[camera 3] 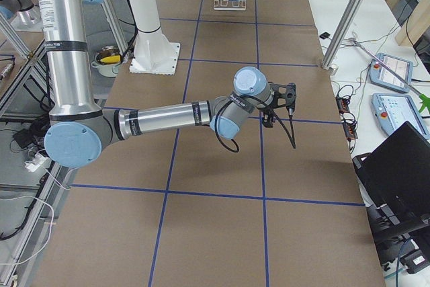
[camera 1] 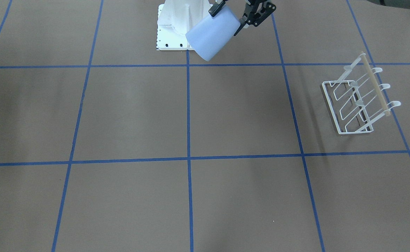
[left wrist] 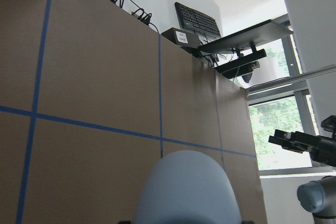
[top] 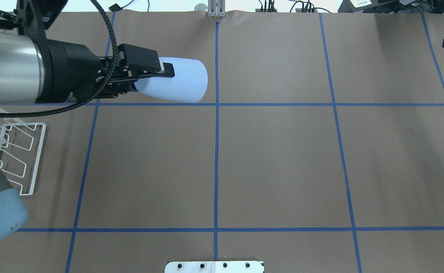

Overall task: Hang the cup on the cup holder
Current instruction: 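Carry the cup with the left gripper over the white wire rack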

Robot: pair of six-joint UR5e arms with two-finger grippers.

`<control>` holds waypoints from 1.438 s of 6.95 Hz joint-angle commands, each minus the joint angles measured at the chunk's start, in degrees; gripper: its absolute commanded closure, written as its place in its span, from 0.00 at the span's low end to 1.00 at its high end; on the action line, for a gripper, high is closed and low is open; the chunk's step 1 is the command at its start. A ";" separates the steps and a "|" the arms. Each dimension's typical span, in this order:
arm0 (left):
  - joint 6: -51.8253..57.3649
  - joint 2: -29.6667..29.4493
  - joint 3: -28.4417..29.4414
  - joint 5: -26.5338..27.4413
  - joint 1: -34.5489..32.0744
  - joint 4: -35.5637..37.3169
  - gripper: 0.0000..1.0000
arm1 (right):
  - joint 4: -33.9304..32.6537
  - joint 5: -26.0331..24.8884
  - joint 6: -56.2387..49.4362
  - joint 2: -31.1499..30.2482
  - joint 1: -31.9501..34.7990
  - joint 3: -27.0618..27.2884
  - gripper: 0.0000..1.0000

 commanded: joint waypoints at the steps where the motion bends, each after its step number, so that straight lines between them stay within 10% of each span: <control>1: 10.77 0.31 -6.00 0.05 -4.58 18.49 1.00 | -12.06 -8.36 -18.27 -0.93 0.72 0.41 0.01; 5: 31.79 0.67 -12.26 -0.30 -7.76 42.87 1.00 | -35.78 -7.98 -56.36 -0.76 5.28 1.20 0.00; 10: 50.25 0.58 -3.88 -13.99 -18.29 56.36 1.00 | -41.92 -7.35 -59.51 -0.49 5.29 2.61 0.00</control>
